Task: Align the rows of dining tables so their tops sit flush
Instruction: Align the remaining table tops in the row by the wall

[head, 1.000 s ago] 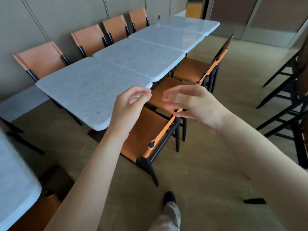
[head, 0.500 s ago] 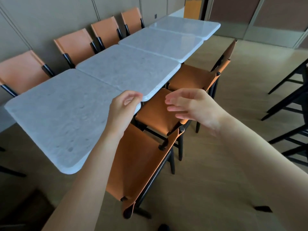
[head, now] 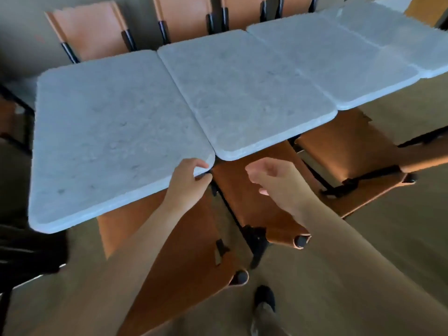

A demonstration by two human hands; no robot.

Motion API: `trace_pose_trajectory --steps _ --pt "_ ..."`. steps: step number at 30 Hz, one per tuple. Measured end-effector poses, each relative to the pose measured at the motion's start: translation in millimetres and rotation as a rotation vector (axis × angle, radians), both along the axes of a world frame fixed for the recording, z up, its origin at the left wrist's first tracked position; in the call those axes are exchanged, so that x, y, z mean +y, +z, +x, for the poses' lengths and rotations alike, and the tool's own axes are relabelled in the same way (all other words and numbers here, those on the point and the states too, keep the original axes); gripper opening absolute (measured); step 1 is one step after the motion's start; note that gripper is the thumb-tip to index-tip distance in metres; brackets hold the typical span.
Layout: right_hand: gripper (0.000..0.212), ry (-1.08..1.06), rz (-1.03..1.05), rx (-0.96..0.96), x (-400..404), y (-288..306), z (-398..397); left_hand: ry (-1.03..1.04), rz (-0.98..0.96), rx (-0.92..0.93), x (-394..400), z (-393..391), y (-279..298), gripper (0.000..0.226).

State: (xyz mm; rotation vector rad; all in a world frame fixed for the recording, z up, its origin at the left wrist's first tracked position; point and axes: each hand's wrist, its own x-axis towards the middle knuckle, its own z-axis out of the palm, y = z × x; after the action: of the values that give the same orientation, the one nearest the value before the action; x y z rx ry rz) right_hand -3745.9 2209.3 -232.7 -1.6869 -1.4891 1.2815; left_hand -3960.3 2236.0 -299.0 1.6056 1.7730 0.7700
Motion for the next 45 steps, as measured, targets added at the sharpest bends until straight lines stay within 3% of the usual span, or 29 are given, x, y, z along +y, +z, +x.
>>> trace_pose_trajectory --steps 4,8,17,23,29,34,41,45 --pt "0.030 0.220 -0.078 -0.142 75 -61 39 0.017 -0.160 0.192 42 47 -52 0.034" --pt "0.042 0.337 -0.018 -0.349 143 -113 77 -0.072 -0.202 0.393 91 97 -87 0.052" --pt "0.069 0.372 0.064 -0.597 242 -186 154 -0.253 -0.165 0.583 185 204 -135 0.079" --pt "0.075 0.427 0.183 -0.850 291 -209 199 -0.179 -0.246 0.625 204 245 -150 0.083" --pt "0.063 0.442 0.354 -0.923 314 -215 227 -0.209 -0.318 0.791 212 254 -141 0.084" --pt "0.072 0.267 0.278 -0.877 352 -222 254 -0.258 -0.368 0.848 221 252 -135 0.088" --pt "0.048 0.315 0.369 -0.973 362 -220 260 -0.240 -0.385 0.889 234 256 -141 0.080" --pt "0.059 0.311 0.439 -0.923 360 -233 263 -0.198 -0.363 0.868 224 256 -144 0.079"
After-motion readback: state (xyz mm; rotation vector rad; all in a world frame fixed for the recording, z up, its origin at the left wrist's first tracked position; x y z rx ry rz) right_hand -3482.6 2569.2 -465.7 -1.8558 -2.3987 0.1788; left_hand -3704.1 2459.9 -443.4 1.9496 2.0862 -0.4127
